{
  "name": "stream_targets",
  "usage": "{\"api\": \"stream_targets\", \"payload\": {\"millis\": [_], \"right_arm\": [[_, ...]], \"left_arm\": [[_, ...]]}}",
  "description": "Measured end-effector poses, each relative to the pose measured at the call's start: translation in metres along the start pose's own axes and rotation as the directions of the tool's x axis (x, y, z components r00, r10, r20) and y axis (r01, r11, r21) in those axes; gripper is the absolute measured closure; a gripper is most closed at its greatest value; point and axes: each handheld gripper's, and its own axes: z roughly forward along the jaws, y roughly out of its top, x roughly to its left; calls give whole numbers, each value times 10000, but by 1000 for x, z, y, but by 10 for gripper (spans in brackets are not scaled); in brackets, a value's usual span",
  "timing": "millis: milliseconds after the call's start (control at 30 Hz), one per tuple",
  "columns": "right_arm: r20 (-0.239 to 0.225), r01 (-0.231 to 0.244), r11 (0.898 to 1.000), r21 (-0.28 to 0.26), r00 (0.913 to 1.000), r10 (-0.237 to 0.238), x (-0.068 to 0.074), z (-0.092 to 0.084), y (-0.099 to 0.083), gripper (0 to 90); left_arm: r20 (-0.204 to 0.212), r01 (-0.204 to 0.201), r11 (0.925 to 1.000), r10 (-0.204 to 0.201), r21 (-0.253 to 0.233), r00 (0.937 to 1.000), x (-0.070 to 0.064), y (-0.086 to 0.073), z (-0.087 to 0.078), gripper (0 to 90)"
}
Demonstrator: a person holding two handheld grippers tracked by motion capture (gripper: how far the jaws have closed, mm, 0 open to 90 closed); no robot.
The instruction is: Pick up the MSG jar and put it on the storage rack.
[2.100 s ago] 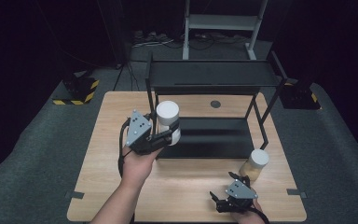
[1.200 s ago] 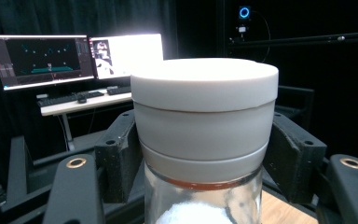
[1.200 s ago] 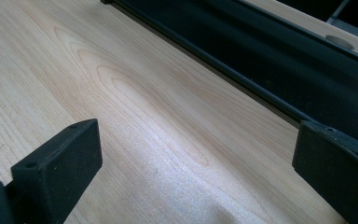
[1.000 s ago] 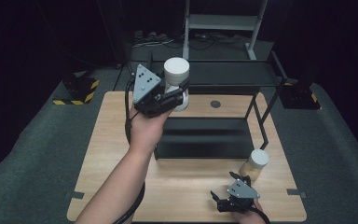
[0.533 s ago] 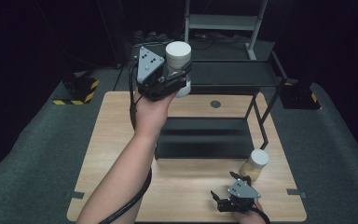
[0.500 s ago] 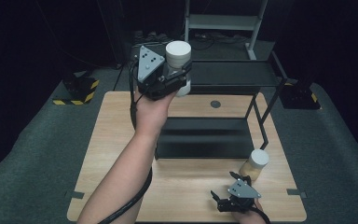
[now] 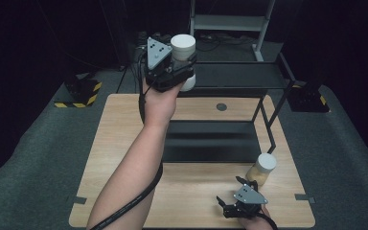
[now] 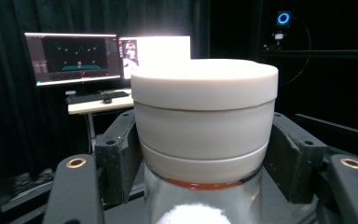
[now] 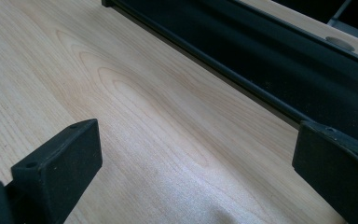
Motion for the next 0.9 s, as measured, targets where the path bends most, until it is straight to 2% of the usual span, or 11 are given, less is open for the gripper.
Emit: {"api": "stream_targets", "payload": {"millis": [100, 167, 400, 767, 900], "right_arm": [[-5, -17, 10000, -33, 10000, 17, 0, 0, -1, 4], [11, -15, 10000, -67, 10000, 15, 0, 0, -1, 4], [5, -75, 9999, -112, 10000, 75, -1, -1, -2, 4], [12, -46, 9999, -110, 10000, 46, 0, -1, -2, 4], [16, -42, 9999, -126, 10000, 42, 0, -1, -2, 4]], "left_arm": [[-110, -38, 10000, 38, 41, 9999, -1, 1, 4, 345], [-354, -176, 9998, 180, 120, 9992, -3, 3, 9, 345], [-527, -205, 9996, 215, 187, 9984, -3, 5, 15, 345], [-581, -95, 9997, 107, 220, 9983, -2, -3, 17, 345], [-595, -170, 9994, 188, 302, 9980, -2, -5, 18, 345]]}}
